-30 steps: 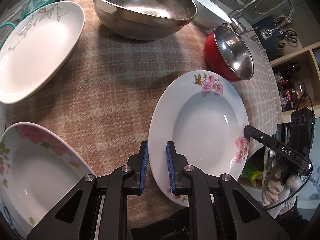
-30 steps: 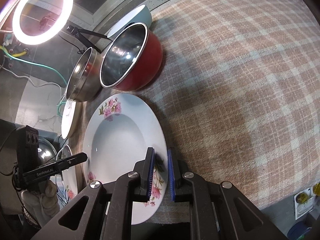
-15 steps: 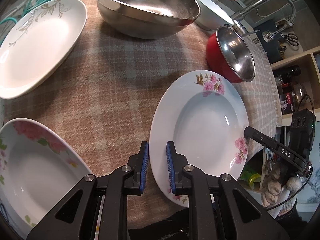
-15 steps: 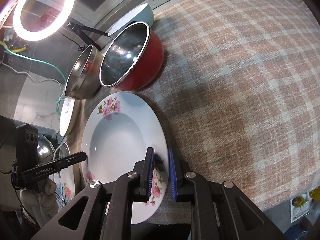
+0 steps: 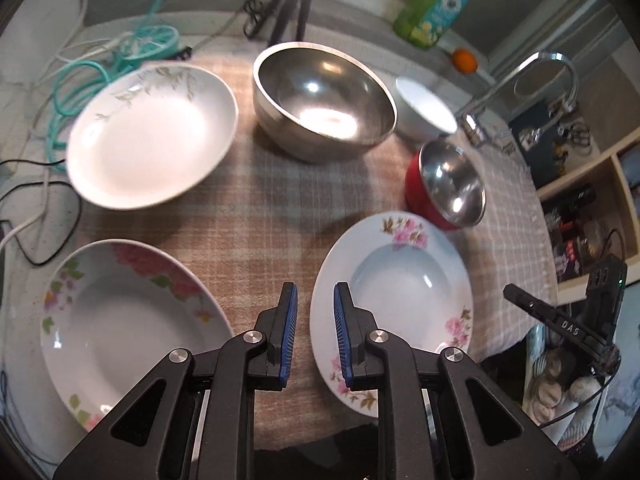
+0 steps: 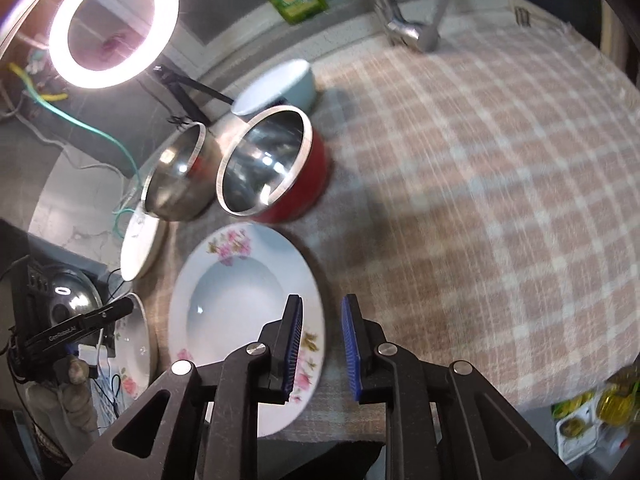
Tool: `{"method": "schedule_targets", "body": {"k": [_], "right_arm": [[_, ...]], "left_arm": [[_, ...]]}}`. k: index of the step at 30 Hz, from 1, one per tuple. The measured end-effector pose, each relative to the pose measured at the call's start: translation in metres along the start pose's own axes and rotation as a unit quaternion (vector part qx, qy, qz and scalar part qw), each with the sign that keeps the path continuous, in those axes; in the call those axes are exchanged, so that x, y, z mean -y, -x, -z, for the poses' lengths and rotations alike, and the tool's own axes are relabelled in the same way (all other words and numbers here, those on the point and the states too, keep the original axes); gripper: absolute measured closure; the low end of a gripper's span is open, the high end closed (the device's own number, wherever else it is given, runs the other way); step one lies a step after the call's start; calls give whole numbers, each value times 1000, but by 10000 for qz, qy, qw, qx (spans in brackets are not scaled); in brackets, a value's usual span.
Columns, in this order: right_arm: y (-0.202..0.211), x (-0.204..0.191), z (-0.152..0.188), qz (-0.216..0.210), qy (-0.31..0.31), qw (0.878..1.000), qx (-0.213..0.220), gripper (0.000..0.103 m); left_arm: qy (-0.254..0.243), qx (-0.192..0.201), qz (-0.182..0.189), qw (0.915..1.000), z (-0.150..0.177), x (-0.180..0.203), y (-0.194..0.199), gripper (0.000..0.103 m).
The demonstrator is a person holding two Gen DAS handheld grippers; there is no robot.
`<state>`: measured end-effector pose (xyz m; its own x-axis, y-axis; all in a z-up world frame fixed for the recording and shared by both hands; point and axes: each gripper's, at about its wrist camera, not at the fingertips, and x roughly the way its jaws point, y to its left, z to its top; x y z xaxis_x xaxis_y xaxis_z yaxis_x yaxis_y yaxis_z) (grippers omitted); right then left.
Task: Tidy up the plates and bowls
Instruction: 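Lift the pink-rose plate off the table with both grippers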
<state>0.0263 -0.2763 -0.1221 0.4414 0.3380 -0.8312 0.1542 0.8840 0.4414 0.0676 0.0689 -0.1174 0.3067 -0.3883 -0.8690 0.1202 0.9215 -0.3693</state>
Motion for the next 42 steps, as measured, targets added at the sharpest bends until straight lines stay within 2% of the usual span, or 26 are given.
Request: {"method": "schedule_targets", "body": {"k": [5,7,12,17,24,29,42], "right_arm": [[8,-27,-10,-124,495,9984,244,85],[5,-38,-12,-171,661,9974,250,85],[-14,-72,-13,-368,1187,9922,53,85],[-40,-115,-6,-681,1679,9828,-356,85],[-75,-170,8,-920,2154,9682,-874,85],[-94,-198,18,-985,2297,9625,-1053,85],[-142,-230,36,-796,2384,9586,-1336,85]], "left_arm": [[616,670,-80,9958,17,-17,36,85],[884,893,-184,9919,27,-27,48,78],[1419,1365,-719,9778,50,-60,78,78],[1969,1508,-1071,9628,81,-95,92,78],[2394,1454,-1317,9509,110,-132,92,78],[2471,1416,-1344,9491,118,-145,88,78],[2469,1113,-1136,9559,117,-165,63,78]]}}
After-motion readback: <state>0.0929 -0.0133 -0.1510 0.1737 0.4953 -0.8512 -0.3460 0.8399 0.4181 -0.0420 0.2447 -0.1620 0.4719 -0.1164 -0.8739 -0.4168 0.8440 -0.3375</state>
